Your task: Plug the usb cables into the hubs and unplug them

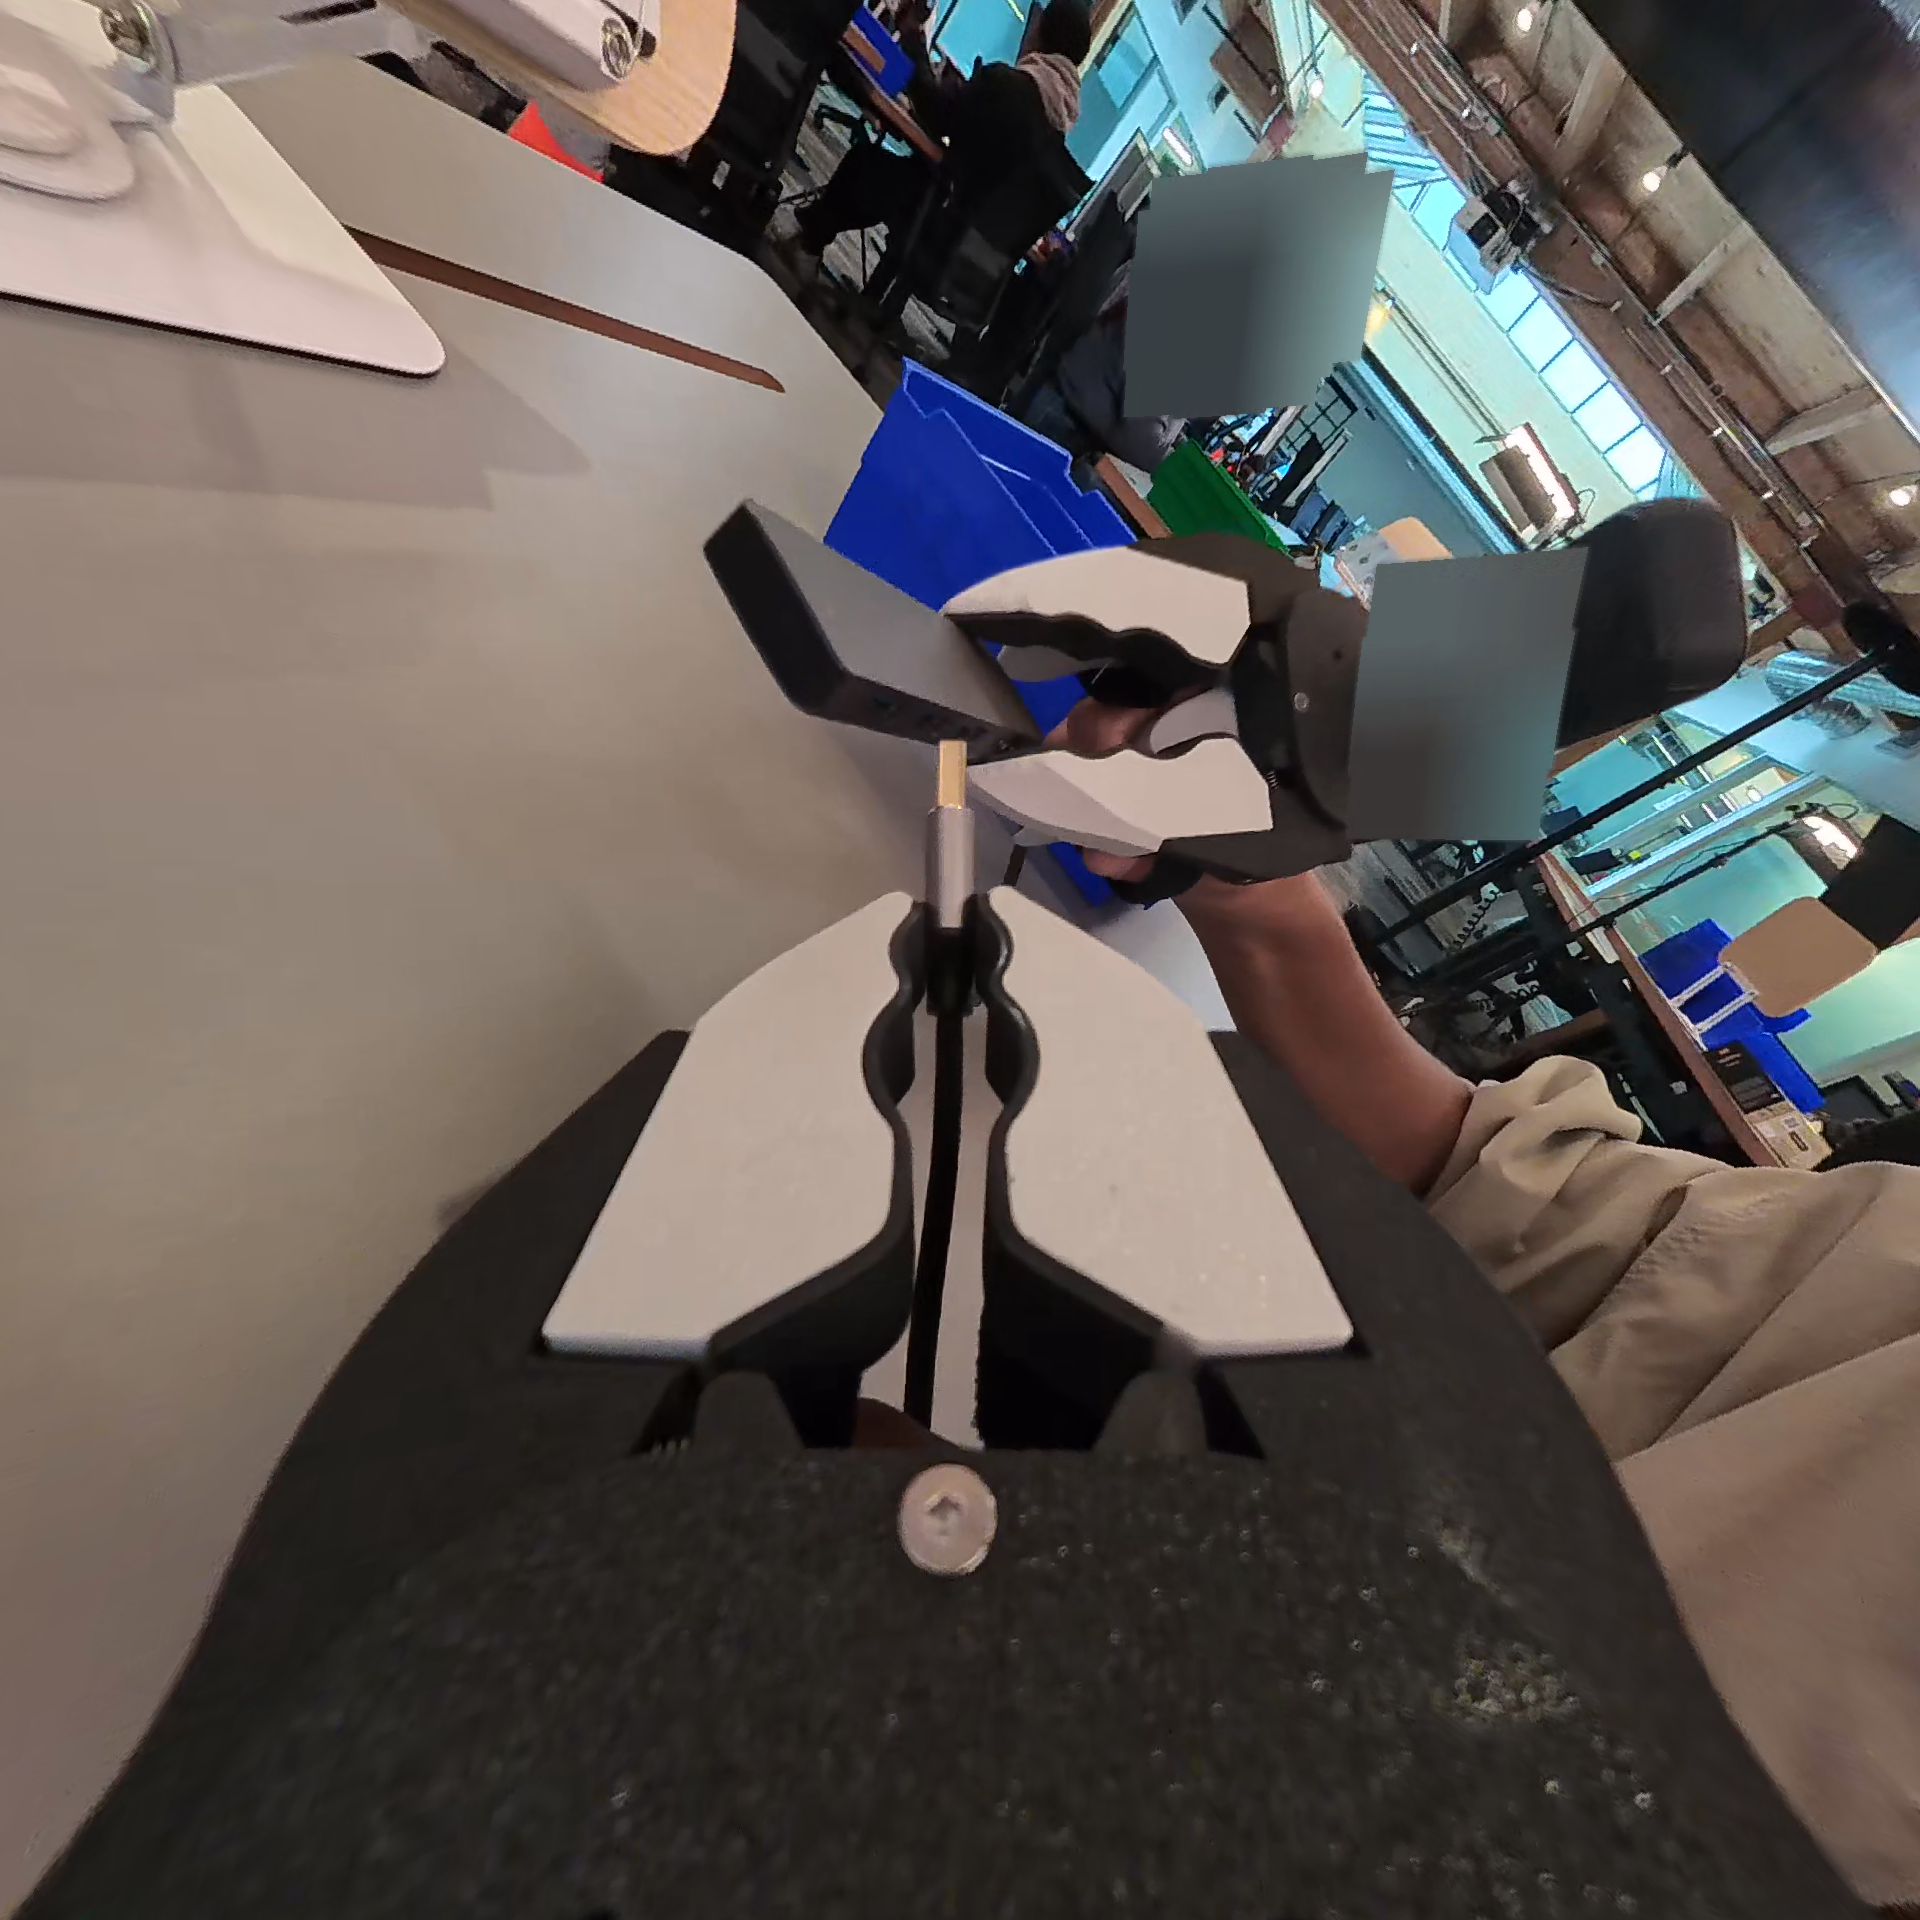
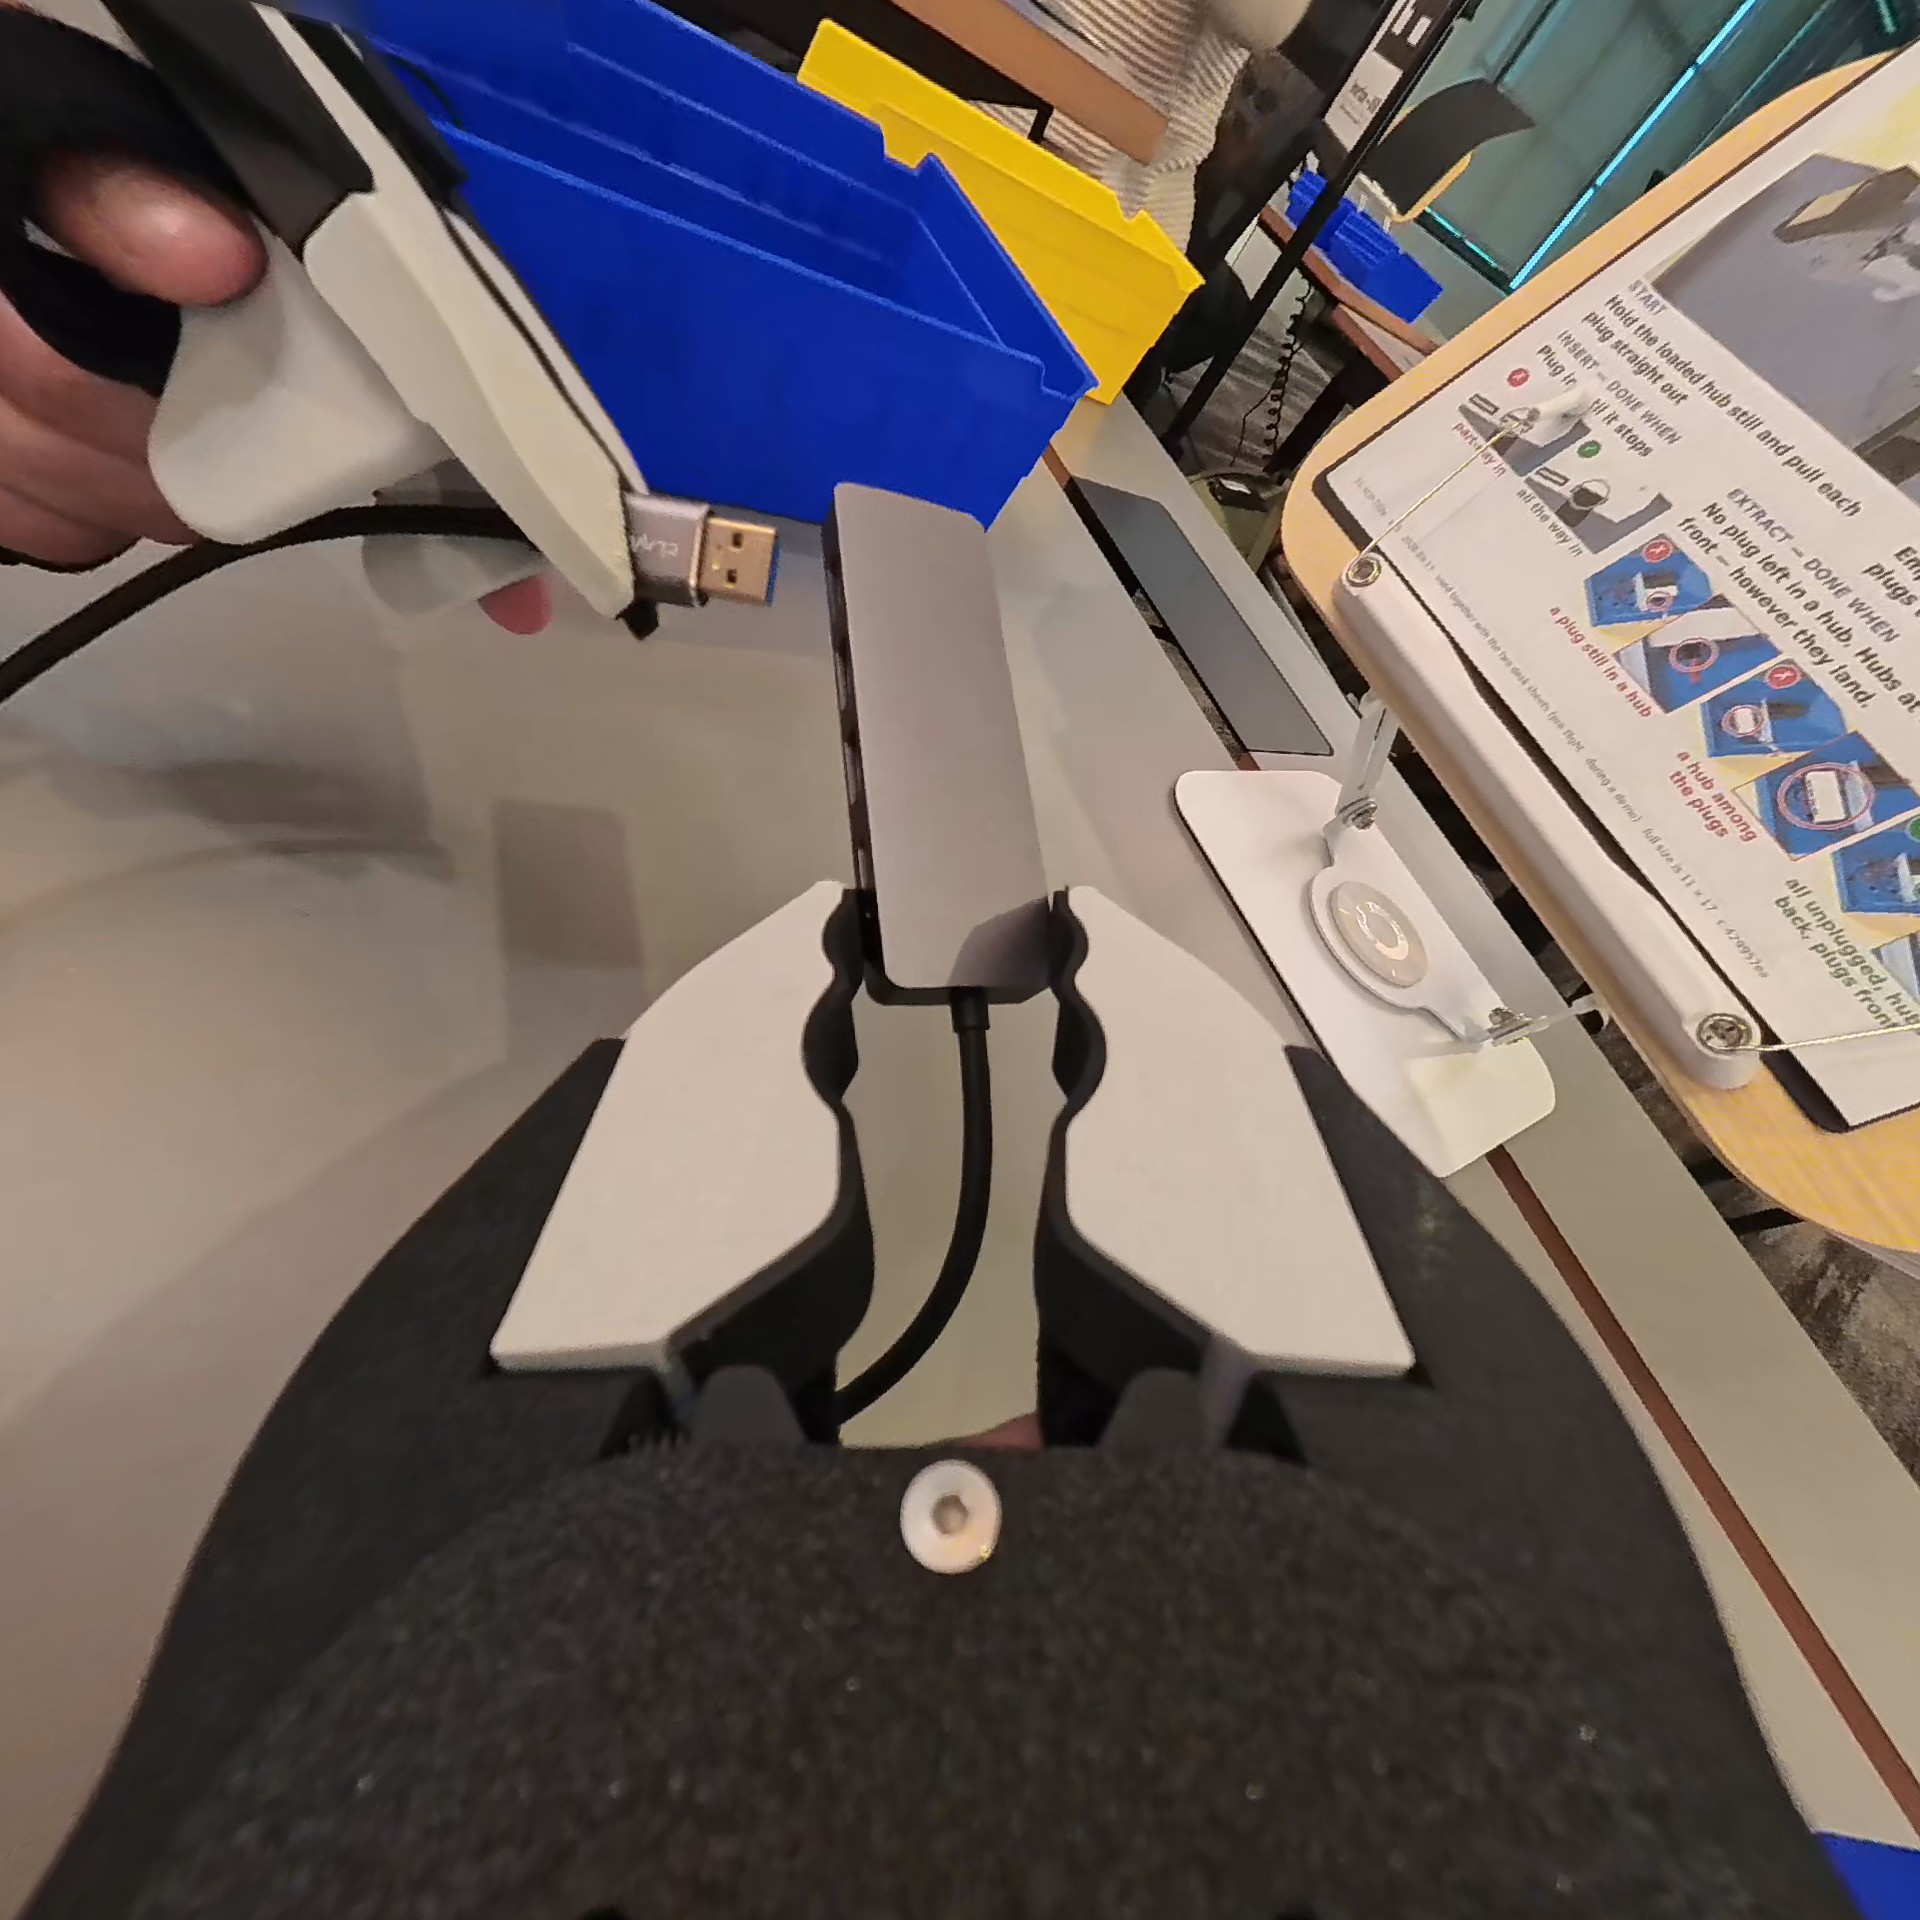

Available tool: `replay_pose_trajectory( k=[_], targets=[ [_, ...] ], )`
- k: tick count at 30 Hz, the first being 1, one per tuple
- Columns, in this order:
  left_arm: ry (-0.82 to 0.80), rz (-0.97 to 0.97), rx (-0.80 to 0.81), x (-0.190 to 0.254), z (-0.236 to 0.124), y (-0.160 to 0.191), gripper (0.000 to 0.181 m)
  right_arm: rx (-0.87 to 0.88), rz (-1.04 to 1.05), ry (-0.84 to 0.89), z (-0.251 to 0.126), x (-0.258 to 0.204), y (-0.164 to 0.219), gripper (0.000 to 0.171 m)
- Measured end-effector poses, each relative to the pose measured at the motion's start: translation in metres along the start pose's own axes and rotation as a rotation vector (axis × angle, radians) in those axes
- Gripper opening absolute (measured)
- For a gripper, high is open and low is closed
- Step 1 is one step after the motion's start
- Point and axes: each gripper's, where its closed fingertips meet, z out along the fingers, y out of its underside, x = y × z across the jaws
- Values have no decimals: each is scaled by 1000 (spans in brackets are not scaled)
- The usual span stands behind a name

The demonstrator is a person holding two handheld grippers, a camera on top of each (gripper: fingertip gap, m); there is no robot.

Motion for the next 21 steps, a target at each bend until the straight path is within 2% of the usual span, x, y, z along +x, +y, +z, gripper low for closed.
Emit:
replay_pose_trajectory(
  k=[4, 7, 13, 21],
  targets=[
    [15, -36, 8, -2, 0, -3, 8, 13, 2, 3, -1, 0, -3, 34],
    [-36, -11, -10, -11, -1, 2, 8, -5, 0, 1, 0, 0, 1, 34],
    [-172, -75, -185, -44, 1, 32, 8, -103, -36, 0, 5, -1, 20, 34],
    [-204, -134, -367, -72, 0, 60, 8, -128, -43, -2, 3, 0, 25, 34]
  ],
)
